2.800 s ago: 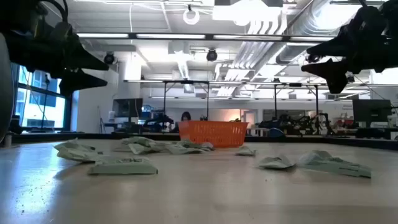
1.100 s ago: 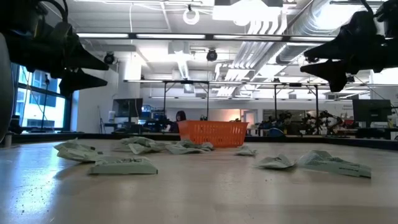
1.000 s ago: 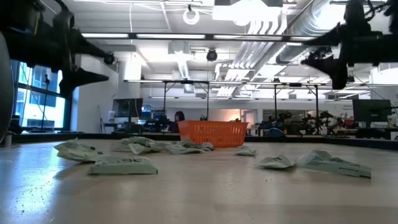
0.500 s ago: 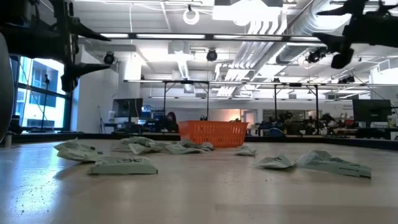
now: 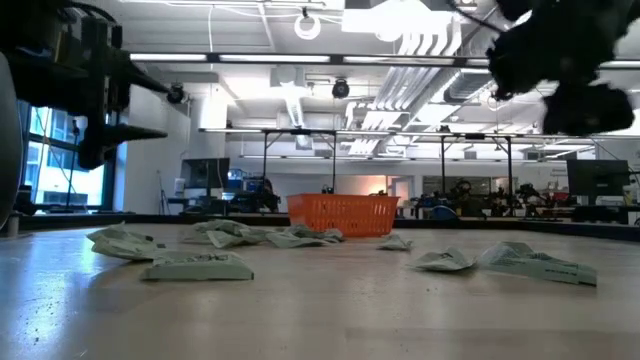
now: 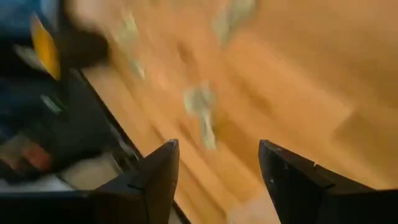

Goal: Pick and place items into bin
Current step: Put the white stevia packet into the orange bin

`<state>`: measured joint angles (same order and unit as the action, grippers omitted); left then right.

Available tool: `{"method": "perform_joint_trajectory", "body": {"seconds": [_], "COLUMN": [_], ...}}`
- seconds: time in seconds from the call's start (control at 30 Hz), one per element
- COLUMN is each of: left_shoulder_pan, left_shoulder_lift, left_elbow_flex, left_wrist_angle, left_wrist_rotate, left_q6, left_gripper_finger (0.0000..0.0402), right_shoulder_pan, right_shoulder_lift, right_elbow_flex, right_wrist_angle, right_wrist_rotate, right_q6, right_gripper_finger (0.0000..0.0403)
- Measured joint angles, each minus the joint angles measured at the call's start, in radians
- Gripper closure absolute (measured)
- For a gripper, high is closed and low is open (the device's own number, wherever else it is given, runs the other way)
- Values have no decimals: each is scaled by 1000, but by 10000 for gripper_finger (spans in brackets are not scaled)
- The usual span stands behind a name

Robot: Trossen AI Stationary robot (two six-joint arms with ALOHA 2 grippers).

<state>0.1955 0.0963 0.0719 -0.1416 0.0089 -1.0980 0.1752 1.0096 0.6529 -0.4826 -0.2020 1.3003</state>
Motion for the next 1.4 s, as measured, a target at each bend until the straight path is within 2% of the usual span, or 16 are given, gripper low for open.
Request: {"method": "perform_joint_trajectory", "body": {"seconds": [0.2, 0.27, 0.37, 0.5, 0.7, 0.93, 1.0, 1.1, 1.2, 1.3, 1.33, 1.4], "left_shoulder_pan": [0, 0, 0, 0, 0, 0, 0, 0, 0, 0, 0, 0], "left_shoulder_lift": [0, 0, 0, 0, 0, 0, 0, 0, 0, 0, 0, 0], "left_elbow_flex": [0, 0, 0, 0, 0, 0, 0, 0, 0, 0, 0, 0], "left_wrist_angle": [-20, -20, -19, -19, -19, -20, -20, -21, -22, -23, -23, -23], "left_wrist_rotate": [10, 33, 74, 101, 106, 106, 105, 94, 90, 82, 75, 56], "left_q6": [142, 178, 213, 282, 301, 318, 339, 346, 346, 346, 346, 346], "left_gripper_finger": [94, 94, 94, 94, 94, 94, 94, 94, 94, 94, 94, 94], "right_shoulder_pan": [258, 315, 370, 402, 409, 400, 392, 373, 369, 372, 371, 357], "right_shoulder_lift": [258, 342, 473, 622, 809, 908, 927, 942, 938, 918, 908, 877], "right_elbow_flex": [148, 169, 181, 213, 322, 413, 419, 407, 396, 395, 396, 396], "right_wrist_angle": [-142, -122, -53, 101, 98, 62, 41, 20, 2, -21, -35, -79], "right_wrist_rotate": [261, 300, 294, 281, 358, 559, 583, 556, 531, 476, 449, 403], "right_q6": [-84, -126, -215, -277, -317, -311, -298, -266, -286, -344, -350, -335], "right_gripper_finger": [189, 189, 180, 158, 133, 142, 154, 195, 269, 360, 381, 389]}}
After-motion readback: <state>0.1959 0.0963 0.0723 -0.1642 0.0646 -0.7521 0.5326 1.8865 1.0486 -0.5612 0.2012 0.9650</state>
